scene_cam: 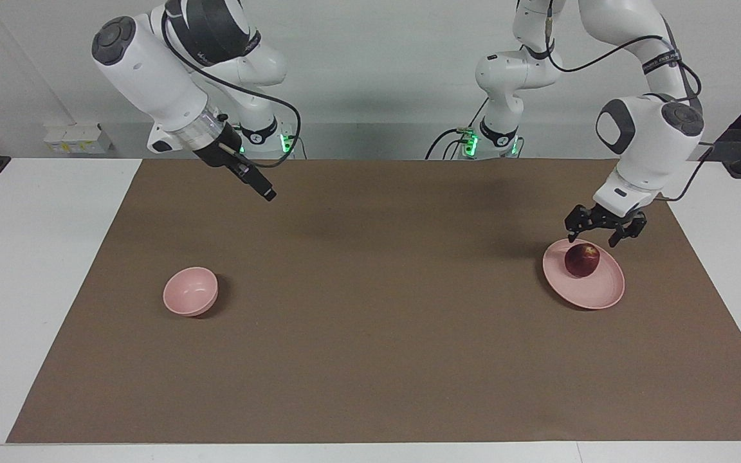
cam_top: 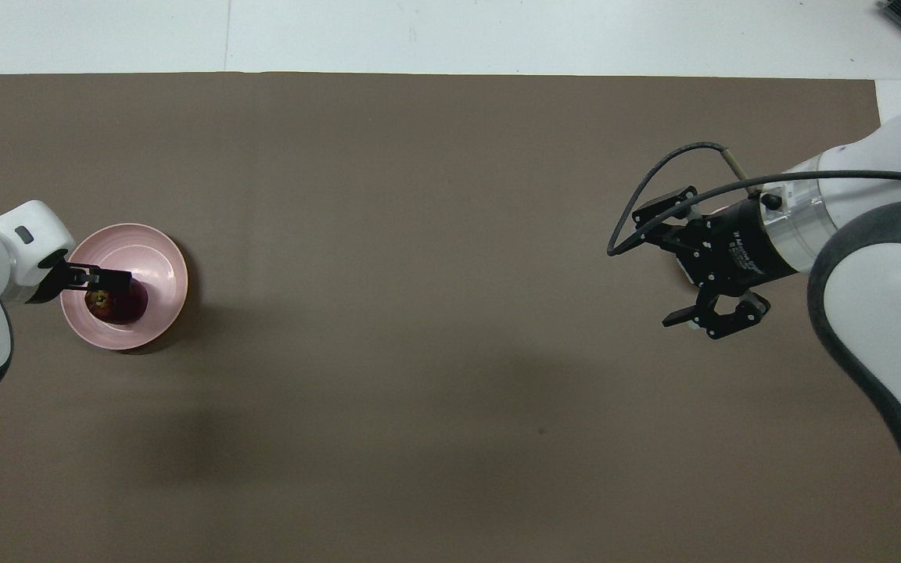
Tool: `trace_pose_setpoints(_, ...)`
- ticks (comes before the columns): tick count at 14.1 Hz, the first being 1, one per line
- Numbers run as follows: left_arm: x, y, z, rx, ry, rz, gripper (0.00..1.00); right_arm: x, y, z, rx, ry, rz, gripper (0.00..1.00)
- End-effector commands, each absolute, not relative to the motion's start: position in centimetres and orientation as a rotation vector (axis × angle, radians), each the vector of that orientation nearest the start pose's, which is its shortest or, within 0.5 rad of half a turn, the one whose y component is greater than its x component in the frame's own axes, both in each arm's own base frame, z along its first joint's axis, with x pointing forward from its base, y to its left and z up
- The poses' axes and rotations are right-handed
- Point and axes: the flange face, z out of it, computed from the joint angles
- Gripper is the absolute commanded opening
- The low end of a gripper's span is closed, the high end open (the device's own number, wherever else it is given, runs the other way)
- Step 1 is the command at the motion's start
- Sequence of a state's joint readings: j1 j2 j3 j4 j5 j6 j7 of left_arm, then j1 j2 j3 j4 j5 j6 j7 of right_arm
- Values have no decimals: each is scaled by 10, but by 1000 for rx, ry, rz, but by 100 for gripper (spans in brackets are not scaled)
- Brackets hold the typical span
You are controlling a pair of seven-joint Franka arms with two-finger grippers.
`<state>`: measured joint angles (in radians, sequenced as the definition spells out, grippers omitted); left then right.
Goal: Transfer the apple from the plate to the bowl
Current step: 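Lift the apple off the plate with the left gripper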
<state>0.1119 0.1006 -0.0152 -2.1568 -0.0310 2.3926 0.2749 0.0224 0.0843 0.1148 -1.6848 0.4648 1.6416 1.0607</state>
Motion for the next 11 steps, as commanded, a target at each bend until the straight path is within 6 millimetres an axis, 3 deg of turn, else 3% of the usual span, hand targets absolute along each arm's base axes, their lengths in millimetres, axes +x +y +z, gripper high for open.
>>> trace_pose_setpoints(1, 549, 56, 341, -3127, 247, -240, 100, 573, 137, 520, -2358, 1366, 624, 100)
trace_pose_setpoints(3, 543, 55, 337, -3130, 251, -218, 100, 579, 144, 504, -2295, 1385, 696, 100)
trace_pose_setpoints(4, 541, 54, 337, -3132, 252, -209, 85, 580, 146, 506, -2267, 1381, 707, 100)
trace_pose_setpoints(5, 538, 54, 334, -3136, 258, -186, 51, 580, 146, 506, -2254, 1381, 713, 100)
trace_pose_setpoints(6, 535, 54, 335, -3139, 268, -160, 27, 582, 149, 509, -2212, 1379, 722, 100)
trace_pose_setpoints(7, 536, 54, 336, -3141, 273, -148, 10, 583, 149, 510, -2175, 1410, 725, 100)
trace_pose_setpoints(8, 536, 54, 337, -3141, 273, -150, 0, 584, 151, 511, -2155, 1444, 722, 100)
trace_pose_setpoints(11, 547, 49, 354, -3133, 311, -177, 0, 584, 151, 512, -2149, 1455, 731, 100)
